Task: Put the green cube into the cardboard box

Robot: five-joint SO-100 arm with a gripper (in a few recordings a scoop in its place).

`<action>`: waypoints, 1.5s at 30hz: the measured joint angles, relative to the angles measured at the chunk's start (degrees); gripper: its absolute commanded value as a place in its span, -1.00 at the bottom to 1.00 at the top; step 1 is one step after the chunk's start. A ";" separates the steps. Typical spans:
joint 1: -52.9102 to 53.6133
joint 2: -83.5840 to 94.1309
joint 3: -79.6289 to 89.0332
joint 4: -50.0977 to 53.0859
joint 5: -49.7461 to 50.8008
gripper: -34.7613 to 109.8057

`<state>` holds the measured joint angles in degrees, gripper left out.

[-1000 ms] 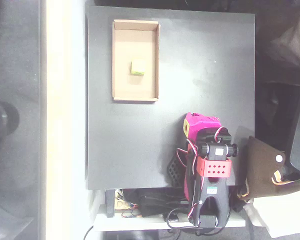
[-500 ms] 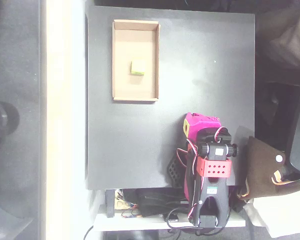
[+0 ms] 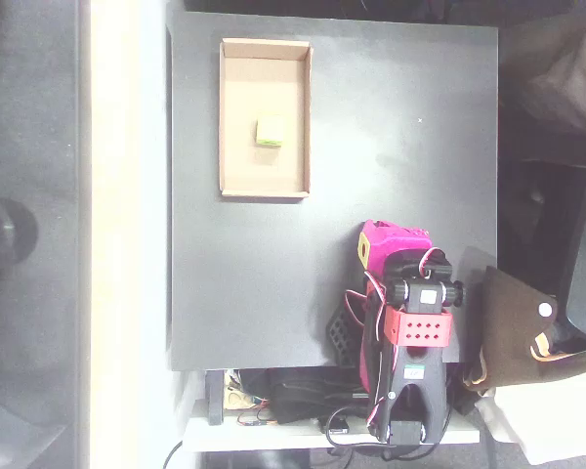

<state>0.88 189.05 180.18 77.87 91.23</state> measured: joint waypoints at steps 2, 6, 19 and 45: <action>0.00 0.00 0.00 0.00 0.00 -0.47; 0.00 0.00 0.00 0.00 0.00 -0.48; 0.00 0.00 0.00 0.00 0.00 -0.50; 0.00 1.76 0.00 0.88 0.00 -0.50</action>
<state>0.88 190.81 180.18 78.75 91.23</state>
